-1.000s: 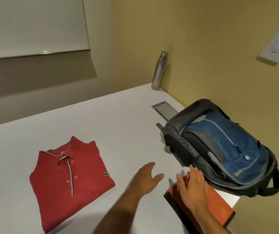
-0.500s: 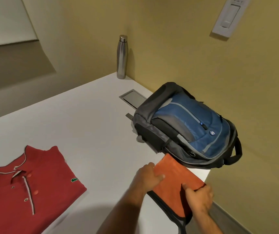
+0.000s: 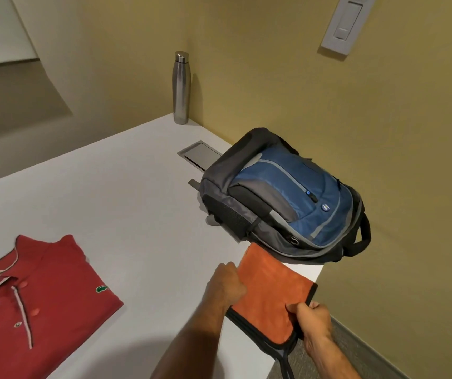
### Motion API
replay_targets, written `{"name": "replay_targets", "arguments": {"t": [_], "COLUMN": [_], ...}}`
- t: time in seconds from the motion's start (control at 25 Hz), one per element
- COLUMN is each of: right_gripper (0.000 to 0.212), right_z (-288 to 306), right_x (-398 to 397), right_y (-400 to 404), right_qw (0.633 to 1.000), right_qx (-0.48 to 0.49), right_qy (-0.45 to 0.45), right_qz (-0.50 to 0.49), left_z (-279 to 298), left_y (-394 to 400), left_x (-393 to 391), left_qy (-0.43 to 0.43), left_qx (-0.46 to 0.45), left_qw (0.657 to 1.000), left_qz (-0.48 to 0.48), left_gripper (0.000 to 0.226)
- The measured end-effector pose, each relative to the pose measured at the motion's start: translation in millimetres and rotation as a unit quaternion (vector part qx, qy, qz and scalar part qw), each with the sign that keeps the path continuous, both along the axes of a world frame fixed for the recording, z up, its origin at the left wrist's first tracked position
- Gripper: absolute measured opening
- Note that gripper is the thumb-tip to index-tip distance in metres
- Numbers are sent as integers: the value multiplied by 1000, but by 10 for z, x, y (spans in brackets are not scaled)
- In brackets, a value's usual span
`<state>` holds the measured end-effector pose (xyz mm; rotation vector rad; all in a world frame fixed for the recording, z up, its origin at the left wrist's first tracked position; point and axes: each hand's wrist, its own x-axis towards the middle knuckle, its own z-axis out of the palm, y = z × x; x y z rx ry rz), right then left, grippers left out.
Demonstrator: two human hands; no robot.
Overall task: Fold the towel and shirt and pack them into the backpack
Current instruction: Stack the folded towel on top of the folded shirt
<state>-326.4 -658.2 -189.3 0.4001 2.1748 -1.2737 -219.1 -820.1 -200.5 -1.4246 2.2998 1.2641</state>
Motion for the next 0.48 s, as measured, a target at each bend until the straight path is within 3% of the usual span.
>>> {"name": "replay_targets", "arguments": {"t": [0.24, 0.48], "right_gripper": [33, 36], "right_z": [189, 403], "right_x": [155, 516], "right_y": [-211, -713], "right_qw": [998, 984], "right_qx": [-19, -26], "right_qy": [33, 50], "right_qz": [59, 167], "left_z": [229, 409], "left_y": [-83, -239], "left_x": [375, 1010], "left_qy": [126, 180], "left_qx": [106, 98], "left_qw": [986, 973], "left_qz": [24, 104], "left_gripper": [96, 81]}}
